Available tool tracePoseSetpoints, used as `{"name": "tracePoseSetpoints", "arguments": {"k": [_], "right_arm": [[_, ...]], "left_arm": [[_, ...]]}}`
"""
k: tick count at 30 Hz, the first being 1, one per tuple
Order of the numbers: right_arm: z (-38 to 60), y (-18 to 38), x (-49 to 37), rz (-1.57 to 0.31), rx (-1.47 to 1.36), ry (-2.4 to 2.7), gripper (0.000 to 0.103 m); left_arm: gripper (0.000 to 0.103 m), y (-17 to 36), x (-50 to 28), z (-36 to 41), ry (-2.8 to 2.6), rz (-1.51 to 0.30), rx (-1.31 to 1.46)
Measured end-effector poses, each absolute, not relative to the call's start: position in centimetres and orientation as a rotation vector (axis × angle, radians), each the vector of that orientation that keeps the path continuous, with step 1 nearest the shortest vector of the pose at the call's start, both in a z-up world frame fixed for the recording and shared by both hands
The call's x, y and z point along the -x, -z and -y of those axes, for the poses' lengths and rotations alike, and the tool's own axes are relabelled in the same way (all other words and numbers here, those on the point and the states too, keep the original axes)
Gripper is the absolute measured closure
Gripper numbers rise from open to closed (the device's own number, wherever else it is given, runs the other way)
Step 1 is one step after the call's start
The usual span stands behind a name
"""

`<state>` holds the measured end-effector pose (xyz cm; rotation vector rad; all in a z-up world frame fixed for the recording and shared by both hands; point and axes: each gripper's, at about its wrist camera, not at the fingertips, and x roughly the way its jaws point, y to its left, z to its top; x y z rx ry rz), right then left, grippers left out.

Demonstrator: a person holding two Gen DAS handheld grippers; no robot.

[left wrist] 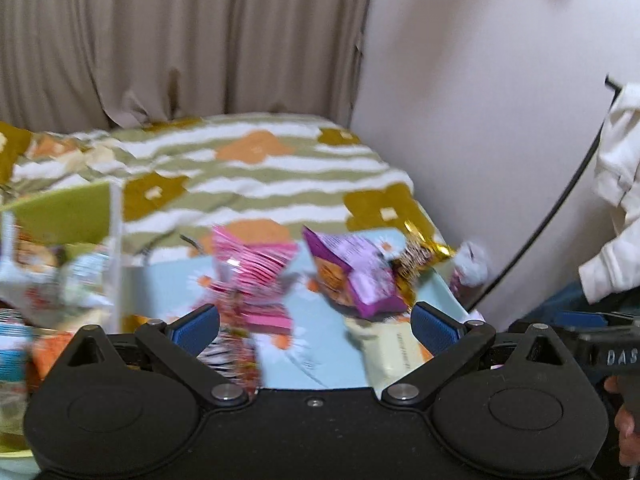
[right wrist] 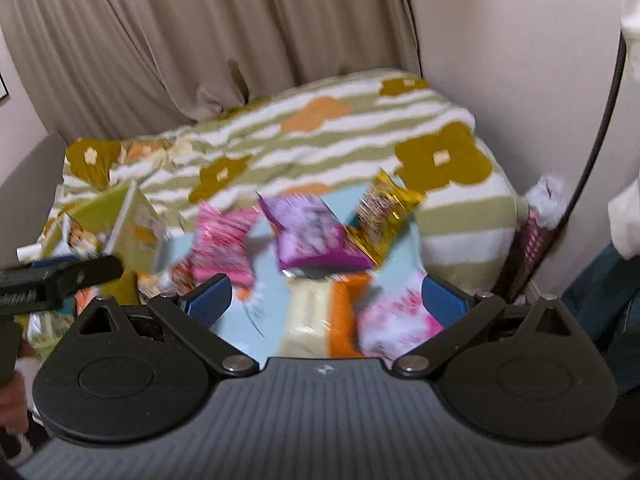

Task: Organize snacks
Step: 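Grasp the cream-orange bag with the left tool while the right tool grasps the pink bag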

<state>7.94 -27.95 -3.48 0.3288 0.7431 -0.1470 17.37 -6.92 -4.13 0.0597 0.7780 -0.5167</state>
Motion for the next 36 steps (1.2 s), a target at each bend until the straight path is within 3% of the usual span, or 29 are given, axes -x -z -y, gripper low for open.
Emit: {"name": "tracePoseSetpoints", "arguments": {"k": [15, 18, 22, 25, 36], "right_arm": [[33.3, 11.7, -10.1, -0.914, -0.260, -0.028, 0.000], [33.4, 12.7, -10.5, -0.922, -0.236, -0.081, 0.005], [33.3, 13.2, -10.9, -0.924, -0.189, -0.120, 0.009], [33.3, 13.4, -11.4, -0.929, -0.175, -0.138, 0.009], [32.6, 14.5, -13.1, -0.964, -0.148, -0.177, 0.016]], "left_arm": [[0.001, 14.0, -20.3, 18.6, 0.576, -0.982, -0.184], [0.006, 15.4, -20.5, 19.9, 0.577, -1.008, -0.212], [0.025, 16.8, -20.9, 20.6, 0.567, -1.041, -0.219], [0.033, 17.2, -21.3, 20.2, 0.565, -1.065, -0.192], [0.036, 17.2, -21.2, 17.3, 0.497, -1.062, -0.192]]}}
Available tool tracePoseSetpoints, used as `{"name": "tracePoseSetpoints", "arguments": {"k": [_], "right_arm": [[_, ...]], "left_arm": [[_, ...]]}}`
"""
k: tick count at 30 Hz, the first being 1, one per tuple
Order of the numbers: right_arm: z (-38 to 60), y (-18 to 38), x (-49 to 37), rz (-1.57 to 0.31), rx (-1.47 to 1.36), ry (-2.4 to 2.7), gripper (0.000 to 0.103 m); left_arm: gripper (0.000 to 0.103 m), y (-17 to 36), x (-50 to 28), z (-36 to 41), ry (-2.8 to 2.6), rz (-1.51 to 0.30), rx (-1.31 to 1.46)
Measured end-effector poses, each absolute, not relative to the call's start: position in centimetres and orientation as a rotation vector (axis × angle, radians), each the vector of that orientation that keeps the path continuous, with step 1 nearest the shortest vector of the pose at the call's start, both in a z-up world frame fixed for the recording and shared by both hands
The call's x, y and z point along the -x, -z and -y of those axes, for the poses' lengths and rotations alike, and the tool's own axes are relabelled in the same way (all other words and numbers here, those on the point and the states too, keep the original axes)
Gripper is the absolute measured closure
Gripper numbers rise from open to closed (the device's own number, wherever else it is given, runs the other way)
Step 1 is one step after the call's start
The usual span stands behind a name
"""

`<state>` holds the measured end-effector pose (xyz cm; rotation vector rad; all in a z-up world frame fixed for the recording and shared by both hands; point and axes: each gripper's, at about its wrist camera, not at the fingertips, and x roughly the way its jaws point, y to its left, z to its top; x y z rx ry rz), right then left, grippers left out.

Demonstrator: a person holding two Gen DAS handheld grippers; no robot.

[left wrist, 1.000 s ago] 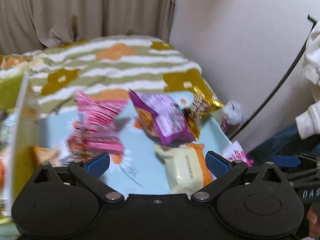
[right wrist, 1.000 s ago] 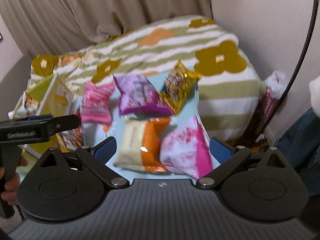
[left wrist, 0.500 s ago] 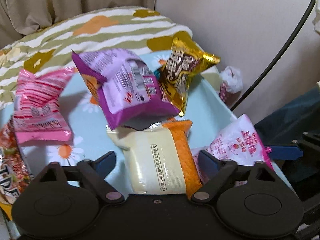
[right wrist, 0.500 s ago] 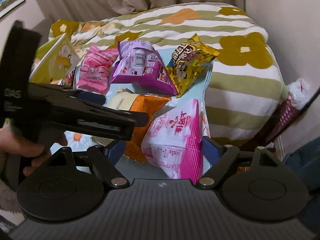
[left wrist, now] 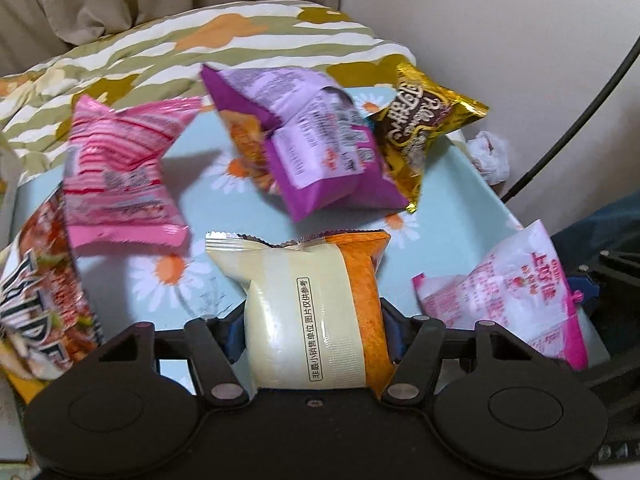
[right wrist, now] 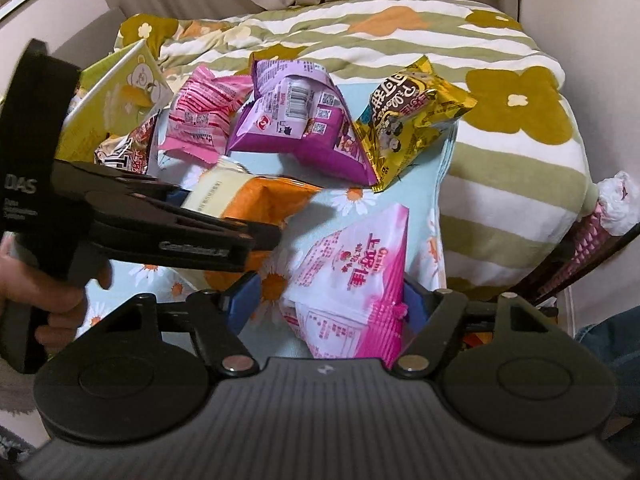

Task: Organize snacks
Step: 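Grasp the cream-orange bag with the left tool while the right tool grasps the pink bag, then carry both bags over the box and open both tools inside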

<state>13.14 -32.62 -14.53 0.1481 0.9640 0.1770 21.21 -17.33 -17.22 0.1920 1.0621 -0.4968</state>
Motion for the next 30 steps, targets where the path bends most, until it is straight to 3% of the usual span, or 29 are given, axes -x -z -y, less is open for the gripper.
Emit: {"name": "tracePoseSetpoints", "arguments": {"k": [12, 18, 22, 30], "right_arm": [[31.8, 16.3, -14.3, -1.004, -0.110, -0.173, 0.024], [31.0, 16.5, -14.3, -1.001, -0.060, -0.184, 0.039], [31.4, 15.8, -14.2, -0.987, -0.089, -0.178, 0.049], [30.3, 11.6, -14.0, -0.882, -0.094, -0.223, 0.052]], "left_arm": [[0.038, 17.0, -19.7, 15.4, 0.452, -1.065, -0.208], [0.039, 16.5, -18.7, 14.3, 0.426, -1.053, -0.182], [0.039, 14.9, -18.1, 13.4, 0.406, -1.017, -0.150], [0.039, 9.2, -16.3, 10.5, 0.310, -0.882, -0.073]]}}
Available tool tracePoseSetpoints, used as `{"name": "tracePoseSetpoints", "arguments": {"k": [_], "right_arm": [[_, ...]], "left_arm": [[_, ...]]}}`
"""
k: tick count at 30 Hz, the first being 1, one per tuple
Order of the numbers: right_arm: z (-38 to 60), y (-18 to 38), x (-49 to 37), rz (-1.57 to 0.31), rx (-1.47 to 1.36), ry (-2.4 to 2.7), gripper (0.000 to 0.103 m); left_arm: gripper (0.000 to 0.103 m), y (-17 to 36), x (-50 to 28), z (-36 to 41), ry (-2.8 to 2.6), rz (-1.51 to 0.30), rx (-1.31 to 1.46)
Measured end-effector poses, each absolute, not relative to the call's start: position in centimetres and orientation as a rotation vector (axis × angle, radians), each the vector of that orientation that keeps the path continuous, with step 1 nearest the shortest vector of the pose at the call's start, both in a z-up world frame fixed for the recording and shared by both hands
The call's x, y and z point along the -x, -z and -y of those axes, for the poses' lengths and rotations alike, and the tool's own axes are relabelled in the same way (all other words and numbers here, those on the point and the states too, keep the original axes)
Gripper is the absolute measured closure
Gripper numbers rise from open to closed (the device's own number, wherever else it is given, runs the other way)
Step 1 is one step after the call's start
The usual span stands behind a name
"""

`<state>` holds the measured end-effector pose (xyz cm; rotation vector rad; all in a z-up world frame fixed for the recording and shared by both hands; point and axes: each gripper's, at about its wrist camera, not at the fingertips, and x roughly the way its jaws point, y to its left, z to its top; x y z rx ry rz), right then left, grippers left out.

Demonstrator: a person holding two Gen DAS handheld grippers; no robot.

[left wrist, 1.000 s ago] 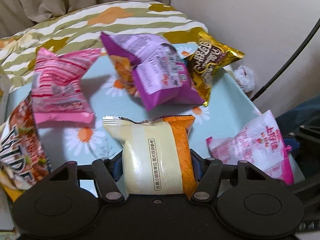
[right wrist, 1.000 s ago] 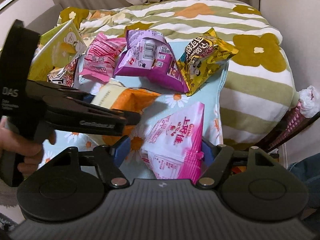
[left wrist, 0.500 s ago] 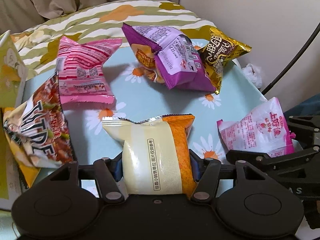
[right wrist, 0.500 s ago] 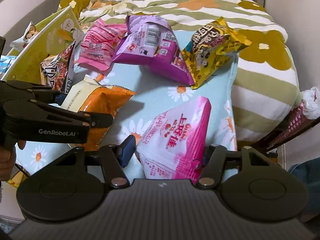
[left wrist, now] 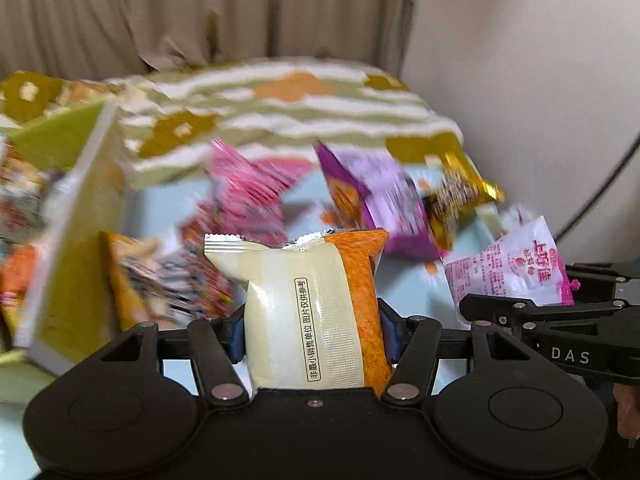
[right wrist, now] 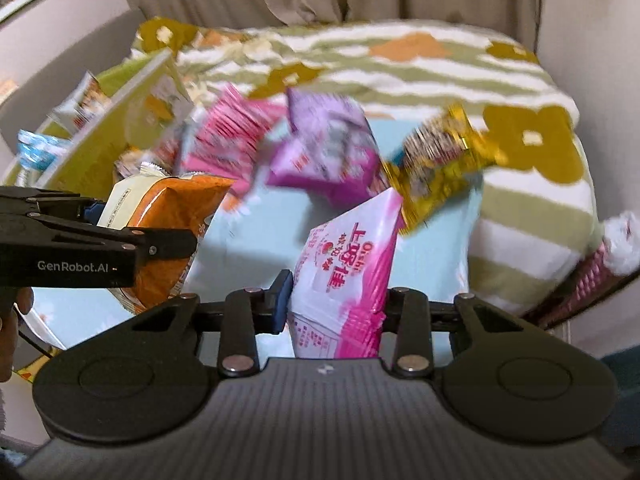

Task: Organize snacks
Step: 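Carry both bags over the box and open both tools inside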

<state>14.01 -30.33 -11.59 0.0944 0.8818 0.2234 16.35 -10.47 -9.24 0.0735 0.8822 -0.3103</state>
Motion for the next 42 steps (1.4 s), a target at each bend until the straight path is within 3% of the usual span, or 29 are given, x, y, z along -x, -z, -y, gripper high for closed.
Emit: {"name": "tracePoseSetpoints", "arguments": {"k": [8, 18, 29, 37, 39, 40, 41, 42], "right_arm": [[26.6, 5.9, -16.1, -0.744, -0.117, -0.397, 0.052], [16.8, 0.4, -20.7, -0.652, -0.136, -0.565, 0.052], [5.0, -2.1, -27.1, -0.649, -0.157, -0.533, 0.052], [0.3, -1.1, -30.9, -0.697, -0.194, -0.423, 0.052], [-0.3, -0.6, -31.7, -0.711, -0.209, -0.394, 0.052], [-0.4, -0.4, -31.9, -0.716, -0.215, -0.380, 0.052], [-0.6, -0.1, -32.0, -0.721, -0.219, -0.366, 0.052], [-0.7, 0.1, -32.1, -0.727, -0.223, -0.352, 0.052]], "left_arm": [[0.039, 2.7, -15.1, 4.7, 0.143, -0.750, -0.013], [0.039, -1.7, -17.7, -6.2, -0.020, -0.673, 0.038], [0.038, -2.6, -24.2, -16.6, 0.004, -0.683, 0.073], [0.038, 0.3, -29.6, -20.9, 0.084, -0.803, 0.116], [0.026, 1.1, -30.3, -21.2, 0.095, -0.833, 0.128], [0.009, 1.4, -30.6, -21.3, 0.096, -0.842, 0.126], [0.001, 1.7, -30.8, -21.4, 0.094, -0.843, 0.119], [0.001, 1.8, -30.7, -21.5, 0.092, -0.836, 0.111]]}}
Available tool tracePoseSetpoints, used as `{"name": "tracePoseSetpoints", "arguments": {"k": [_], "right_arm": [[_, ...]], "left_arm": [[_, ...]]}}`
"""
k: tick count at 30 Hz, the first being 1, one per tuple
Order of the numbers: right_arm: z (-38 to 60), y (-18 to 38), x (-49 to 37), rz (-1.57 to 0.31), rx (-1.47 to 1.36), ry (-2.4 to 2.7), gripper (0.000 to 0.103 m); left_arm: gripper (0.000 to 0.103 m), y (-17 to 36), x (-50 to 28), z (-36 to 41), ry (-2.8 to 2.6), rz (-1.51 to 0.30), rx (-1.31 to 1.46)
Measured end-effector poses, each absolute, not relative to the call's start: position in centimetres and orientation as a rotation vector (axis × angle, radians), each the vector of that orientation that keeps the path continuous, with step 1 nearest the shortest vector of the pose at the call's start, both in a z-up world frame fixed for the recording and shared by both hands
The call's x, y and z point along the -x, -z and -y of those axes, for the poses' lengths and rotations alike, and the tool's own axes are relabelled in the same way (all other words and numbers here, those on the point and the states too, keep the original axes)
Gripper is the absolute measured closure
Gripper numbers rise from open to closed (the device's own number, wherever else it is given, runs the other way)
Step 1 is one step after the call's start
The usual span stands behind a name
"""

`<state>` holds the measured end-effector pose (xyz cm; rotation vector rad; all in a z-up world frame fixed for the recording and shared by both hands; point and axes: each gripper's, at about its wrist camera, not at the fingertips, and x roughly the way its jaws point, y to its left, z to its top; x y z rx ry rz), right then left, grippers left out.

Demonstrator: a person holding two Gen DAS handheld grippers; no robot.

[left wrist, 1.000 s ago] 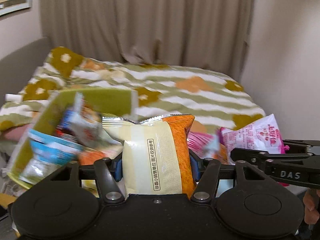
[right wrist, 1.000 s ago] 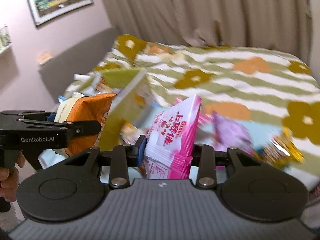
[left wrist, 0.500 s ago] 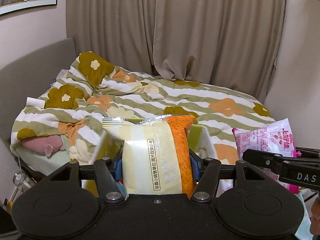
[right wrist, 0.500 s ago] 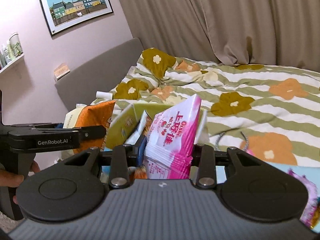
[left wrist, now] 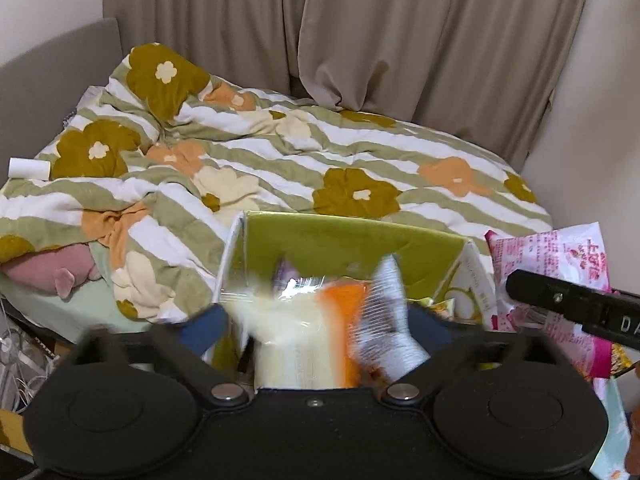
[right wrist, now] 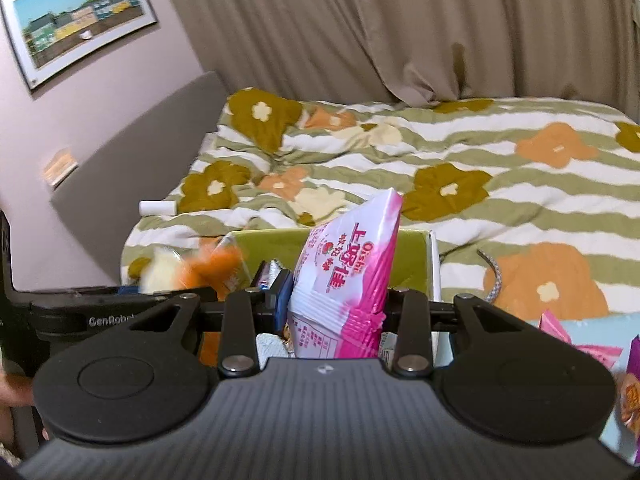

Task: Organize snacks
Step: 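Carry both bags over the box and open both tools inside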

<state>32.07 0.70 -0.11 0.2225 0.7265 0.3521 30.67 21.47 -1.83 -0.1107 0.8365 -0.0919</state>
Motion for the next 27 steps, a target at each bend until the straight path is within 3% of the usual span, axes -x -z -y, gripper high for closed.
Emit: {"name": "tracePoseSetpoints", "arguments": {"k": [21, 23, 24, 27], "right_arm": [[-3.1, 1.5, -37.6, -0.785, -0.203, -0.378, 0.052], [-3.3, 1.9, -38.3, -0.795, -0.196, -0.381, 0.048], [-3.5, 2.1, -38.5, -0.790, -0.196, -0.373, 0.046], [-3.4, 2.4, -38.6, -0.781, -0.231, -0.376, 0.000]], "left_arm": [[0.001, 1.0, -29.9, -23.5, 0.030, -0.809, 0.114], [0.001, 1.3, -29.9, -23.6, 0.019, -0.815, 0.116], [0.001, 1.4, -29.9, -23.6, 0.017, -0.818, 0.117], [0.001, 1.9, -29.8, -23.8, 0.011, -0.831, 0.119]]}}
